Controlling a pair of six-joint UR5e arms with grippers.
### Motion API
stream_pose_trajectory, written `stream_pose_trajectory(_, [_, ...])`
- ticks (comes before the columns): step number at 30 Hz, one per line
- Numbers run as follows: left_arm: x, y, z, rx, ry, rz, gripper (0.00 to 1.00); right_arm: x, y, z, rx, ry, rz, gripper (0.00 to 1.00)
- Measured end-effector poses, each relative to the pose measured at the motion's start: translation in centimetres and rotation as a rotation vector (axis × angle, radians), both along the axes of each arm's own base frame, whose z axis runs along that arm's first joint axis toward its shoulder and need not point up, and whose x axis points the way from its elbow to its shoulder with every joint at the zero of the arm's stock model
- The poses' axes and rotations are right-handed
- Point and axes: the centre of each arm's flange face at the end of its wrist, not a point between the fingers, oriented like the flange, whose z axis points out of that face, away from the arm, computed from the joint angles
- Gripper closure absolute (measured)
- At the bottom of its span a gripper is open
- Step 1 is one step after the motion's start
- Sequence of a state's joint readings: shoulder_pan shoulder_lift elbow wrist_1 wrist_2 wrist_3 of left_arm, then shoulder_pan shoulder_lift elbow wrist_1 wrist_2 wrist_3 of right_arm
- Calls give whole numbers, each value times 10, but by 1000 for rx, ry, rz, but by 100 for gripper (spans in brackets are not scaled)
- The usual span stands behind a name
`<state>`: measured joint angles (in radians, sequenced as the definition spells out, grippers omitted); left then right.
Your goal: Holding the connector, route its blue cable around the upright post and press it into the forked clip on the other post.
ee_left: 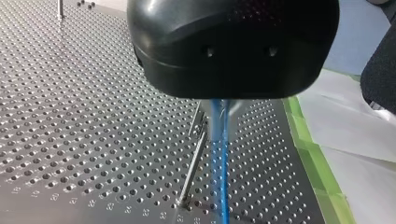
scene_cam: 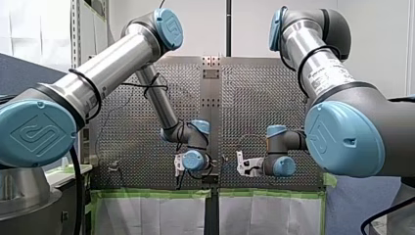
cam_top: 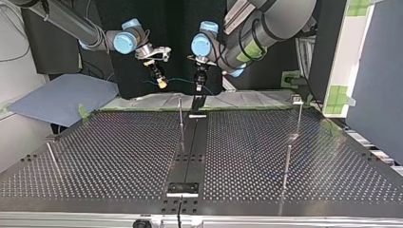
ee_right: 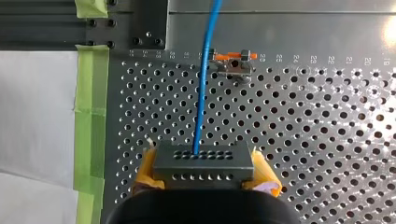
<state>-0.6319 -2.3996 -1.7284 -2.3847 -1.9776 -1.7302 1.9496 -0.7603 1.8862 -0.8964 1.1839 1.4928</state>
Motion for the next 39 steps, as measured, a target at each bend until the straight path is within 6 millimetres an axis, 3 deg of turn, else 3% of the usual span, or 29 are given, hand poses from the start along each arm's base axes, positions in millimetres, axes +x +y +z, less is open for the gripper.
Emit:
stream_pose_trajectory(15, [0, 6, -22, 14, -1, 27, 100, -14, -12, 0, -3, 8, -97, 100])
stream_pose_trajectory(33, [13, -6, -16, -29, -43, 1, 100, -39, -40, 5, -46, -34, -198, 100])
stream_pose_trajectory(39, [18, -12, -33, -18, -6, -14, 100, -43, -46, 5, -50, -39, -213, 100])
